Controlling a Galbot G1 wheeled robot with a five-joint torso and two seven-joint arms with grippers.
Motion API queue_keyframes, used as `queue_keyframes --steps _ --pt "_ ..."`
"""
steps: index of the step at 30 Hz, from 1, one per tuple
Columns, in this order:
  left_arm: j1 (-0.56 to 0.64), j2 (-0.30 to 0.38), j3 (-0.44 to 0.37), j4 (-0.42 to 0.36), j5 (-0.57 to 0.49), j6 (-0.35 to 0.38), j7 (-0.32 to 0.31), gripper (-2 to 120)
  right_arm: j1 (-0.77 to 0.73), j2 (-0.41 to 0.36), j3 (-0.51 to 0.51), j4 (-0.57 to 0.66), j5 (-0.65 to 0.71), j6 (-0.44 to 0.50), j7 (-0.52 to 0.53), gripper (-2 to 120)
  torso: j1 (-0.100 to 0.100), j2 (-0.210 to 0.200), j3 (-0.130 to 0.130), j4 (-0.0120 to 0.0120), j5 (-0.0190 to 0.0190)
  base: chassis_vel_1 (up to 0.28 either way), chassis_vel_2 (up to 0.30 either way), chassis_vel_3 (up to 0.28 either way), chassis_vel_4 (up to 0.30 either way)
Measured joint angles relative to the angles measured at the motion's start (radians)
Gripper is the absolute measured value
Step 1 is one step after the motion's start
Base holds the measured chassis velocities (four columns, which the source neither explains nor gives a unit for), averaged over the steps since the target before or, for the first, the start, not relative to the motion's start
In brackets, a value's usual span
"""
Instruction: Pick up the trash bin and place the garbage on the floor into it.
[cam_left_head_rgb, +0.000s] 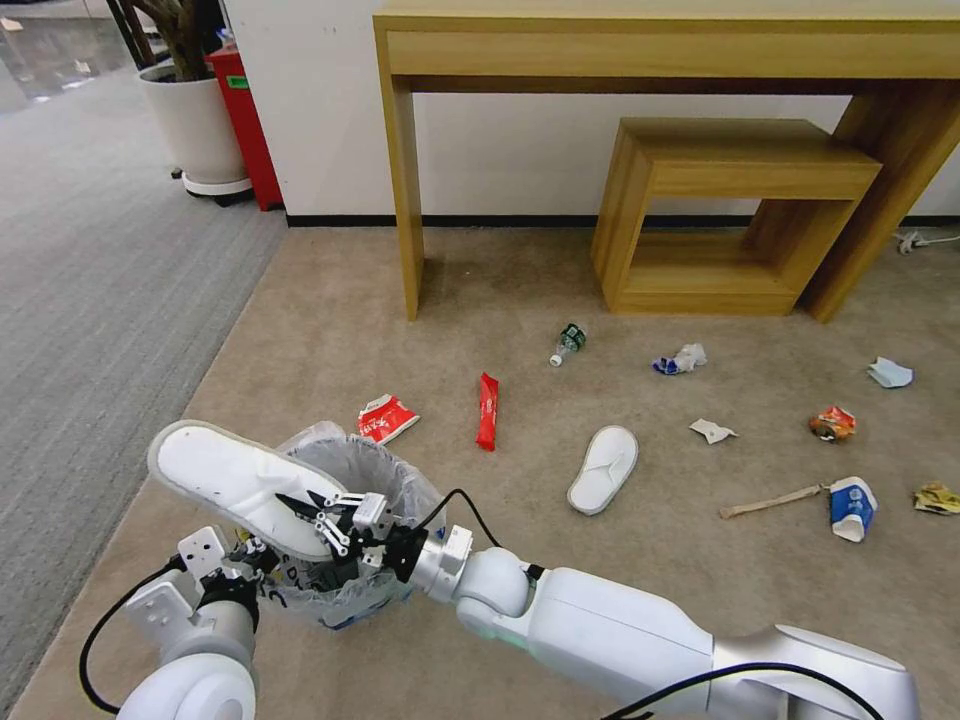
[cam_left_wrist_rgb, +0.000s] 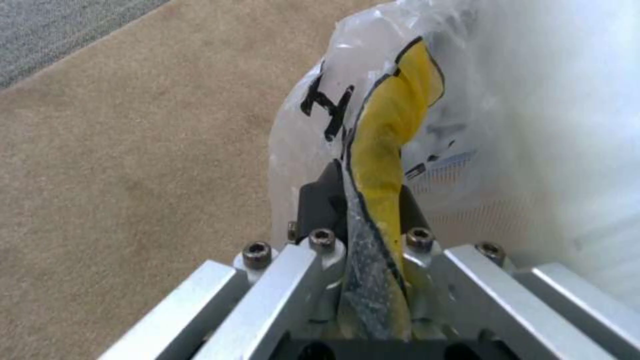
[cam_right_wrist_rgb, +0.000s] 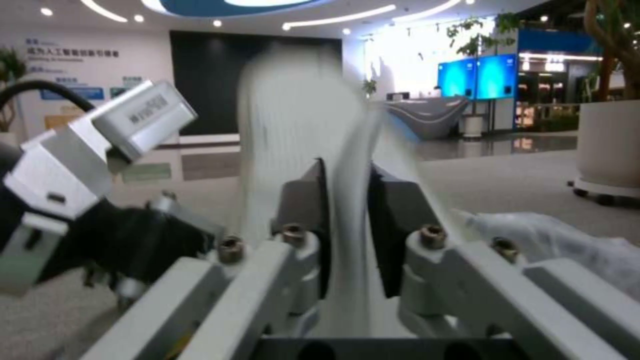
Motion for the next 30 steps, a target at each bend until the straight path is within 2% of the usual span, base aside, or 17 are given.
queue_keyframes --steps 1,3,5,6,9,11,13,18,19,21,23,24,25,26,28,30 --pt "0.0 -0.001 0.002 0.0 0.0 0.0 0.0 3 -0.003 -0.007 0.007 -0.003 -0.007 0.002 -0.003 25 0.0 0.0 0.0 0.0 0.0 0.0 0.0 0.0 0.0" --pt "0.0 -0.001 0.003 0.0 0.0 0.0 0.0 3 -0.004 -0.008 0.009 -0.005 -0.009 0.003 -0.004 27 0.0 0.0 0.0 0.0 0.0 0.0 0.0 0.0 0.0" --pt "-0.002 -0.003 0.006 0.003 0.0 0.0 0.0 3 -0.008 -0.008 0.016 -0.023 -0.023 0.014 -0.011 41 0.0 0.0 0.0 0.0 0.0 0.0 0.0 0.0 0.0" --pt "-0.002 -0.003 0.006 0.003 0.0 0.0 0.0 3 -0.008 -0.008 0.016 -0.023 -0.023 0.014 -0.011 41 0.0 0.0 0.0 0.0 0.0 0.0 0.0 0.0 0.0" --pt "-0.005 -0.003 0.006 0.006 -0.001 -0.001 0.0 3 -0.009 -0.001 0.017 -0.03 -0.03 0.017 -0.012 55 0.0 0.0 0.0 0.0001 0.0 0.0 0.0 0.0 0.0" --pt "-0.006 -0.003 0.006 0.006 -0.001 -0.001 0.0 3 -0.009 0.001 0.017 -0.031 -0.03 0.017 -0.013 59 0.0 0.0 0.0 0.0001 0.0 0.0 0.0 0.0 0.0" --pt "-0.006 -0.001 0.003 0.007 -0.003 -0.003 0.0 3 -0.006 0.004 0.017 -0.032 -0.03 0.017 -0.013 69 0.0 0.0 0.0 0.0001 0.0 0.0 0.0 0.0 0.0" --pt "-0.004 0.001 0.0 0.011 -0.004 -0.005 0.002 3 -0.005 0.005 0.049 -0.01 -0.017 0.006 0.011 73 0.0 0.0 0.0 0.0001 0.0 0.0 0.0 0.0 0.0" --pt "-0.004 0.002 -0.002 0.014 -0.003 -0.005 0.002 3 -0.006 0.002 0.067 0.005 -0.007 -0.008 0.036 73 0.0 0.0 0.0 0.0001 0.0001 0.0 0.0 0.0 0.0" --pt "-0.005 0.004 -0.004 0.019 0.0 -0.007 0.002 3 -0.012 -0.003 0.111 0.033 0.015 -0.034 0.083 83 0.0 0.0 0.0 0.0002 0.0 0.0 0.0 0.0 0.0" --pt "-0.005 0.004 -0.004 0.019 0.0 -0.007 0.002 3 -0.012 -0.003 0.111 0.033 0.015 -0.034 0.083 83 0.0 0.0 0.0 0.0002 0.0 0.0 0.0 0.0 0.0" --pt "-0.006 0.005 -0.004 0.026 0.008 -0.012 0.004 3 -0.024 -0.024 0.188 0.085 0.066 -0.088 0.171 92 0.0 0.0 0.0 0.0002 0.0001 0.0 0.0 0.0 0.0" --pt "-0.006 0.005 -0.003 0.03 0.014 -0.015 0.007 3 -0.033 -0.046 0.226 0.121 0.107 -0.127 0.218 97 0.0 0.0 0.0 0.0003 0.0001 0.0 0.0 0.0 0.0" --pt "-0.006 0.005 -0.003 0.03 0.014 -0.015 0.007 3 -0.033 -0.046 0.226 0.121 0.107 -0.127 0.218 97 0.0 0.0 0.0 0.0003 0.0001 0.0 0.0 0.0 0.0" --pt "-0.005 0.004 0.0 0.035 0.021 -0.017 0.011 3 -0.051 -0.097 0.305 0.18 0.172 -0.189 0.296 100 0.0 0.0 0.0 0.0 0.0002 0.0 0.0 0.0 0.0" --pt "-0.006 0.004 0.003 0.04 0.025 -0.019 0.012 3 -0.068 -0.138 0.361 0.203 0.195 -0.217 0.328 100 0.0 0.0 0.0 -0.0003 0.0001 0.0 0.0 0.0 0.0"
